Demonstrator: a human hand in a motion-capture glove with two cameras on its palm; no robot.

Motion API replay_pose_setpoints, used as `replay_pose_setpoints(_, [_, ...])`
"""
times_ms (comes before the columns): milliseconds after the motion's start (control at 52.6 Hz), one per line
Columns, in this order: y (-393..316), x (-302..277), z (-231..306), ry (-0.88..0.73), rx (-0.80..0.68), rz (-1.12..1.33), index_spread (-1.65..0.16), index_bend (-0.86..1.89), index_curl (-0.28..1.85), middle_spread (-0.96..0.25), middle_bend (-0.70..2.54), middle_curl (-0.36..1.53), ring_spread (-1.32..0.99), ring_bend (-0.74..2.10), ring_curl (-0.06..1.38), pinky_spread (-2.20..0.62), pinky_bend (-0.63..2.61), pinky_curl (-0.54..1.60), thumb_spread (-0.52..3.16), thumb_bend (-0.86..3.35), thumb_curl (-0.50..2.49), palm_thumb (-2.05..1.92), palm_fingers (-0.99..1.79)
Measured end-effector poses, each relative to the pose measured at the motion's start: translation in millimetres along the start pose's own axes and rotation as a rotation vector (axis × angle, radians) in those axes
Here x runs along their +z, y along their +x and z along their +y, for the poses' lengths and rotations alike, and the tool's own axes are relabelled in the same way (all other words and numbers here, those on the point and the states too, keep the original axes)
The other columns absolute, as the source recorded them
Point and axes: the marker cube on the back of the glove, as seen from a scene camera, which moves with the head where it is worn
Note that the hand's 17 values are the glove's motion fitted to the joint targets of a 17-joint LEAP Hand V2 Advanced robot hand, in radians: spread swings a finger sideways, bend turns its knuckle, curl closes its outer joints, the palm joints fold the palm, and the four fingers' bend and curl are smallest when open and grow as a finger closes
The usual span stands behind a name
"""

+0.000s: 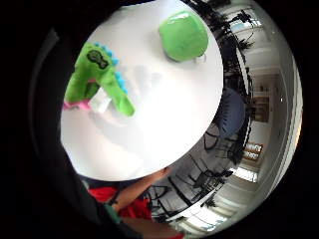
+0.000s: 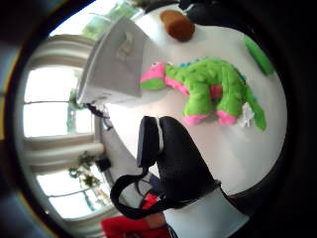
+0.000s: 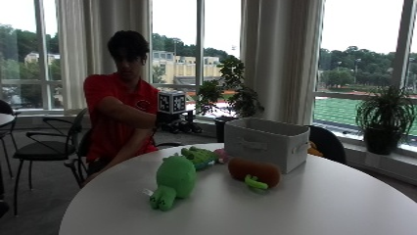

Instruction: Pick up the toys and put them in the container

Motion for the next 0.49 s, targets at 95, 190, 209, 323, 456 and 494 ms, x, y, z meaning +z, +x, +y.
replay_pose_setpoints(95, [-2,-1,4,0.019,0.002,0.006,-0.25,0.31,0.11,-0.1,0.19,0.08,-0.08,0.12,0.01,0.02,0.38,0.11,0.73,-0.01,0.04,-0.02,0.0])
replay_pose_setpoints(190, [0,-5,4,0.05,0.001,0.007,-0.32,0.33,0.15,-0.12,0.2,0.12,-0.1,0.14,0.02,0.02,0.41,0.15,0.95,-0.02,0.08,-0.03,-0.04])
replay_pose_setpoints(209, [0,-6,5,0.057,0.001,0.009,-0.32,0.33,0.16,-0.13,0.2,0.12,-0.11,0.14,0.02,0.02,0.41,0.15,0.98,-0.02,0.09,-0.03,-0.04])
replay_pose_setpoints(323, [2,-10,7,0.068,-0.007,0.026,-0.36,0.34,0.2,-0.14,0.2,0.16,-0.12,0.14,0.03,0.02,0.43,0.19,1.11,-0.03,0.12,-0.03,-0.06])
replay_pose_setpoints(456, [12,-15,0,0.106,-0.029,0.035,-0.39,0.34,0.24,-0.15,0.19,0.2,-0.12,0.14,0.04,0.02,0.43,0.21,1.18,-0.03,0.15,-0.04,-0.07])
replay_pose_setpoints(494, [17,-15,-6,0.119,-0.047,0.047,-0.39,0.34,0.24,-0.15,0.18,0.21,-0.12,0.15,0.04,0.02,0.43,0.22,1.18,-0.04,0.16,-0.04,-0.07])
